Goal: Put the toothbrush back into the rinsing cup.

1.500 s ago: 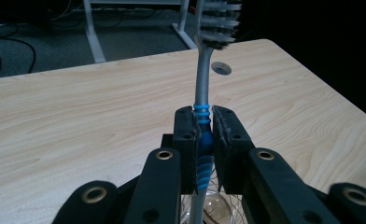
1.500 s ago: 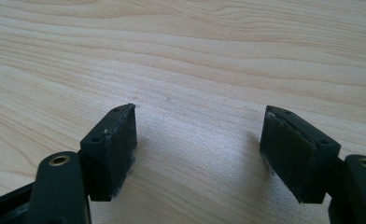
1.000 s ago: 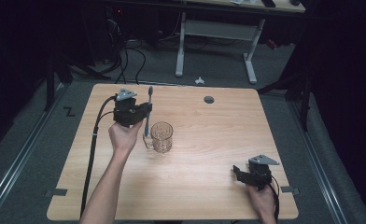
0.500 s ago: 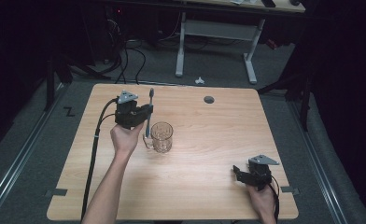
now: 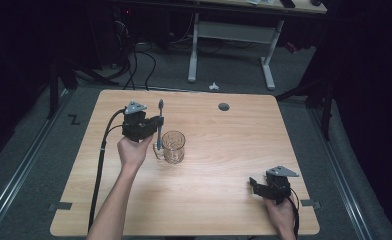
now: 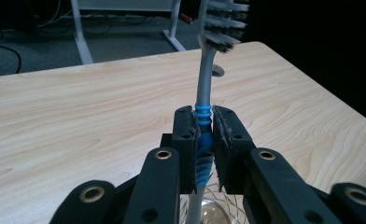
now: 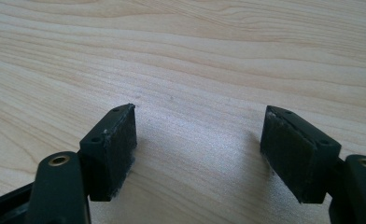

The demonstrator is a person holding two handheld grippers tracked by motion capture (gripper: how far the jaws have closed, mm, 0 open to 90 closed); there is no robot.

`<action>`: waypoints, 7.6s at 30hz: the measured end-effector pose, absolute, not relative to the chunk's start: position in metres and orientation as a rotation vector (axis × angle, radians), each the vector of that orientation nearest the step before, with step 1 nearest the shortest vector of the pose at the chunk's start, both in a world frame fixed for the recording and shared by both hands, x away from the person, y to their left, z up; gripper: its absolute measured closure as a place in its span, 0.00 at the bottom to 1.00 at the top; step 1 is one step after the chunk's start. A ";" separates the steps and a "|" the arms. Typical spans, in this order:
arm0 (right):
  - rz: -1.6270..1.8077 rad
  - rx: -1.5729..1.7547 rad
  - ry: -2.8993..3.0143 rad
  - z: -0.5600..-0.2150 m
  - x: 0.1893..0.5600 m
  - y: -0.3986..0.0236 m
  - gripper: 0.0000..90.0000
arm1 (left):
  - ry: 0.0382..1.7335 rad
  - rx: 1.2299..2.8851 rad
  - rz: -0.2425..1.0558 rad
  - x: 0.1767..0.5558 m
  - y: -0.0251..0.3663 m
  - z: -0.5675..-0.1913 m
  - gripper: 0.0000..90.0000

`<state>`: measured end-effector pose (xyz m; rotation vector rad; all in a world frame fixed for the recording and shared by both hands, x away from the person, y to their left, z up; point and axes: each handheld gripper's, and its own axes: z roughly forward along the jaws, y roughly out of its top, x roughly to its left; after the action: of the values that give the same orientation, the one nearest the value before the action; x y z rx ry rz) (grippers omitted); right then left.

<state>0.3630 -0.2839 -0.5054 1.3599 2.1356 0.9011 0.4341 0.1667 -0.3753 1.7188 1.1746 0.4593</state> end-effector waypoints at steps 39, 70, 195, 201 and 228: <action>0.901 1.360 2.136 -0.505 0.363 -0.284 0.30 | 1.186 1.756 0.432 0.420 0.172 -0.388 0.88; 0.901 1.359 2.136 -0.505 0.363 -0.284 0.30 | 1.190 1.772 0.450 0.410 0.175 -0.401 0.88; 0.903 1.368 2.134 -0.505 0.363 -0.284 0.30 | 1.250 1.769 0.639 0.362 0.211 -0.407 0.59; 0.902 1.364 2.135 -0.505 0.363 -0.284 0.30 | 1.256 1.757 0.642 0.357 0.216 -0.406 0.59; 0.902 1.364 2.135 -0.505 0.363 -0.284 0.30 | 1.291 1.718 0.625 0.340 0.232 -0.411 0.58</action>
<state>0.3630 -0.2839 -0.5054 1.3644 2.1353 0.9023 0.3404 0.2319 -0.4115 1.7178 1.2914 0.6254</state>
